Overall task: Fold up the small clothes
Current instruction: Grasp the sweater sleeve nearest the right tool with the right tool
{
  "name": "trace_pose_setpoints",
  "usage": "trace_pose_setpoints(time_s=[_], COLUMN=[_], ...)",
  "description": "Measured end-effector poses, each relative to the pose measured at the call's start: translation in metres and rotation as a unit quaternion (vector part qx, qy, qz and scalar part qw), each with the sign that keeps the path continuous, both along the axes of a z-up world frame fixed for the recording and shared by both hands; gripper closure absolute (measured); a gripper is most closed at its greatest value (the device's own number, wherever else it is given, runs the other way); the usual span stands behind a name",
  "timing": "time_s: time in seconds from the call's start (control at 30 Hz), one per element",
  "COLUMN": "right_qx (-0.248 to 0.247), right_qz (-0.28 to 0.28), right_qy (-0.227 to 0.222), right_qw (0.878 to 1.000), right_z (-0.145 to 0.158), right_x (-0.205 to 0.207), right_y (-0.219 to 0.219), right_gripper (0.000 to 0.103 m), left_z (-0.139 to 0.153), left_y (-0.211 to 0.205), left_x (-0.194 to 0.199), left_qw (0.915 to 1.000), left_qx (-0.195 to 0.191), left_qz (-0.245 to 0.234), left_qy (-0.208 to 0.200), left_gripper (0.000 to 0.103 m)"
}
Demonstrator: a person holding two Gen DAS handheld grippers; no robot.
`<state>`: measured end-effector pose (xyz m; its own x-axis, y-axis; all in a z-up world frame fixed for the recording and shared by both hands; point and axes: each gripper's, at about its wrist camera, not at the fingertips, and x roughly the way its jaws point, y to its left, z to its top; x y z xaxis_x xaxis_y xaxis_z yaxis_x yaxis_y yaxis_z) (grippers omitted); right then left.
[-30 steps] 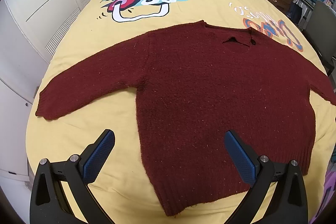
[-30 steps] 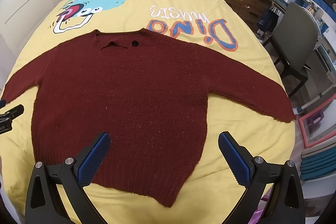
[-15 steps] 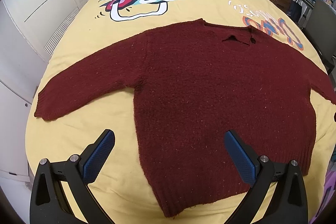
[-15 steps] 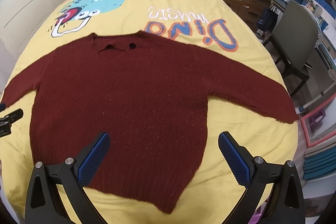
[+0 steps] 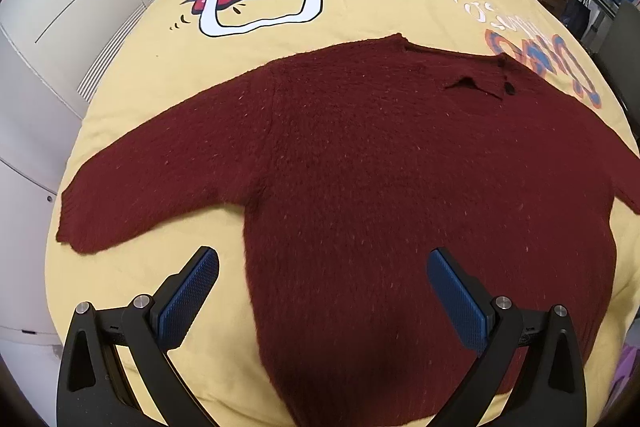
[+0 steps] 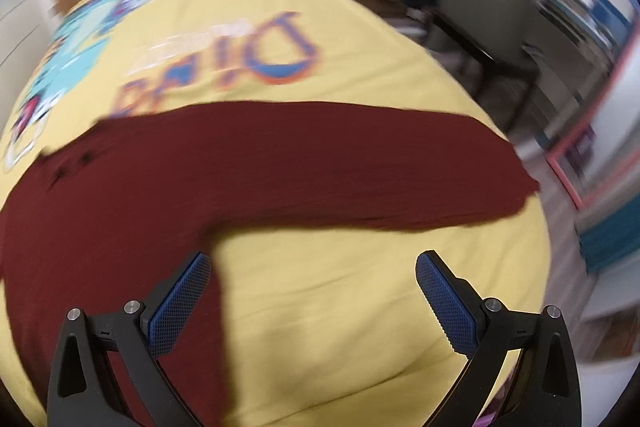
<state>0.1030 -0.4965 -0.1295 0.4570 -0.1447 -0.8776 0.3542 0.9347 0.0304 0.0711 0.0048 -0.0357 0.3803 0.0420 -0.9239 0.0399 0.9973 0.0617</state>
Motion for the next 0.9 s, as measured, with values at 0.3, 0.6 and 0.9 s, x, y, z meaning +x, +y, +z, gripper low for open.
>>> trace_pose_setpoints(time_s=[0.3,0.6,0.9], right_qx=[0.076,0.143,0.151], right_qz=[-0.181,-0.243,-0.214], right_qy=[0.032,0.05,0.039], right_qw=[0.98,0.958,0.964], right_z=[-0.058,-0.105,-0.098], right_x=[0.01,0.019,0.039], right_y=[-0.15,-0.201,-0.203], right_gripper=[0.001,0.001,0.087], left_z=[-0.023,-0.051,-0.065], left_y=[-0.005,0.006,0.023], left_x=[0.033,0.046,0.044], left_qw=[0.9998,0.9982,0.997], left_qx=[-0.005,0.02,0.01], left_qz=[-0.006,0.009,0.018], left_qy=[0.018,0.055,0.074], left_gripper=[0.001,0.001,0.001])
